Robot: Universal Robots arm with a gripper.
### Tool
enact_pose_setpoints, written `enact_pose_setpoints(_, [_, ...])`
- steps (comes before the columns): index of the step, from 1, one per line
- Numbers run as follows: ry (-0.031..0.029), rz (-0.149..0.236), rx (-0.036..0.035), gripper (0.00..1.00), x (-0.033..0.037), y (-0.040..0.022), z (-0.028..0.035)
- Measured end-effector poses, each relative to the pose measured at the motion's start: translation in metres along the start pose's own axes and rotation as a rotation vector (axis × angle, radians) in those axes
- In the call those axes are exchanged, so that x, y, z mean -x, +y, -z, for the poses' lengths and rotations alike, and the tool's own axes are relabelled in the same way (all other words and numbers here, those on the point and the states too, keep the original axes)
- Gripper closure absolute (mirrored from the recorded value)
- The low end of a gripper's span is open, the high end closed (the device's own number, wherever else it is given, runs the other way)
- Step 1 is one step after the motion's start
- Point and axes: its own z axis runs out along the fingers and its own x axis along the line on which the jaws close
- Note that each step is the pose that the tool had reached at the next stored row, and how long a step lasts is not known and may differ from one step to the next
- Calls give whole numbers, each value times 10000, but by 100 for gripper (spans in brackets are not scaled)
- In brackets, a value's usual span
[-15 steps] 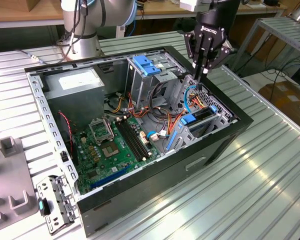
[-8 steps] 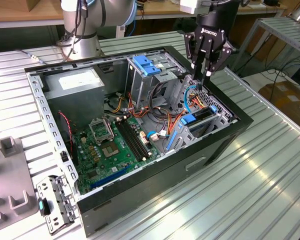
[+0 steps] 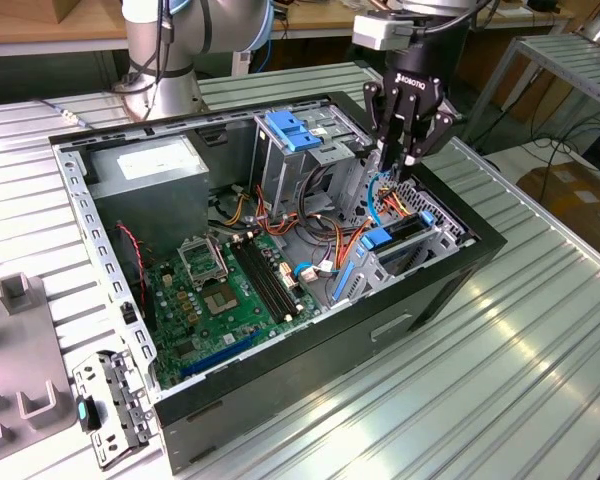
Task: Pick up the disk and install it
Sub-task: 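Insert the second disk wire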
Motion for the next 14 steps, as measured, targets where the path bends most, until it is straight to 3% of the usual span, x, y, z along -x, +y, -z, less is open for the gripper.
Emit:
enact_pose_setpoints(1, [14, -1, 1, 77, 5, 0, -8])
enact_pose_setpoints(3, [39, -1, 0, 78, 9, -1, -18])
enact_pose_setpoints(6, [123, -4, -3, 78, 11, -1, -23])
enact_pose_setpoints(7, [208, -7, -3, 77, 14, -1, -27])
enact_pose_setpoints(8, [368, -11, -3, 77, 25, -1, -28])
enact_pose_setpoints(9, [475, -14, -3, 77, 33, -1, -30])
enact_pose_setpoints(10, [581, -17, -3, 71, 42, -1, -32])
enact_pose_setpoints(12, [796, -23, -2, 71, 61, -1, -37])
enact_pose_setpoints(13, [973, -27, -3, 79, 76, -2, -42])
enact_pose_setpoints(14, [1103, -31, -2, 84, 88, -2, -47])
